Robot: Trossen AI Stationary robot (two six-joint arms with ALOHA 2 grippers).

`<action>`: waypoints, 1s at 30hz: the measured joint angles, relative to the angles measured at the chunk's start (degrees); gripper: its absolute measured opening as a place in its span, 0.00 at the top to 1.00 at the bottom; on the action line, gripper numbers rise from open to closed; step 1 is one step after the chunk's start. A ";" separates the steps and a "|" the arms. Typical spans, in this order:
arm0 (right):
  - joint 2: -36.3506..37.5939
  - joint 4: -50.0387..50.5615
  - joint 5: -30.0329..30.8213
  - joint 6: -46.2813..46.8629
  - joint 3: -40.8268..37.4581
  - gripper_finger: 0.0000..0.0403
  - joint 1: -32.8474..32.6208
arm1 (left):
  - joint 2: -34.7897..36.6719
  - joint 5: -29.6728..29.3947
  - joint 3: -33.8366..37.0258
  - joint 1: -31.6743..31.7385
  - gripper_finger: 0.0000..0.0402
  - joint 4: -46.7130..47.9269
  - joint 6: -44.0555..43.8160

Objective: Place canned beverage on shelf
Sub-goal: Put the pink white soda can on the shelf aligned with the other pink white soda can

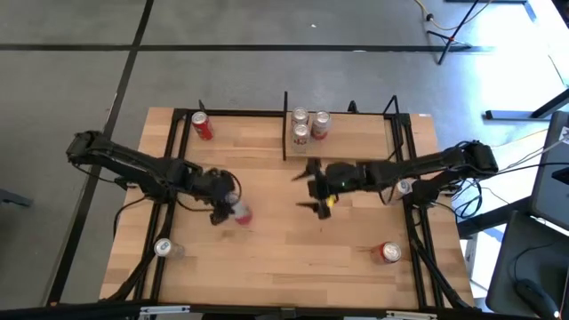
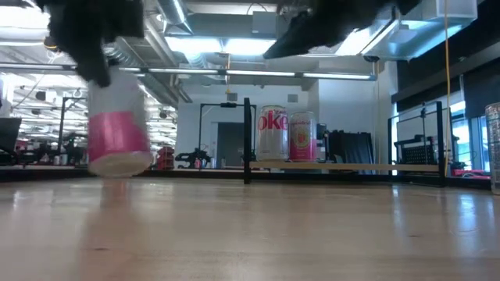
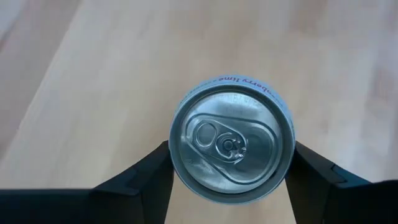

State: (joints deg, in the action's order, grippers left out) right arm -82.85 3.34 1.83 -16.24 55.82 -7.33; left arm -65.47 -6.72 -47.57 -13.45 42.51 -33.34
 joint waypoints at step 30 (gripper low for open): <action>0.07 -12.40 -6.22 13.01 -11.81 0.14 -13.30 | -40.93 -2.84 -37.84 -5.88 0.37 7.08 36.43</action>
State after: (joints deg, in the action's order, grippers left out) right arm -82.78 -9.06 -4.39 -3.23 44.01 -20.62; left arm -106.39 -9.56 -85.41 -19.33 49.58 3.09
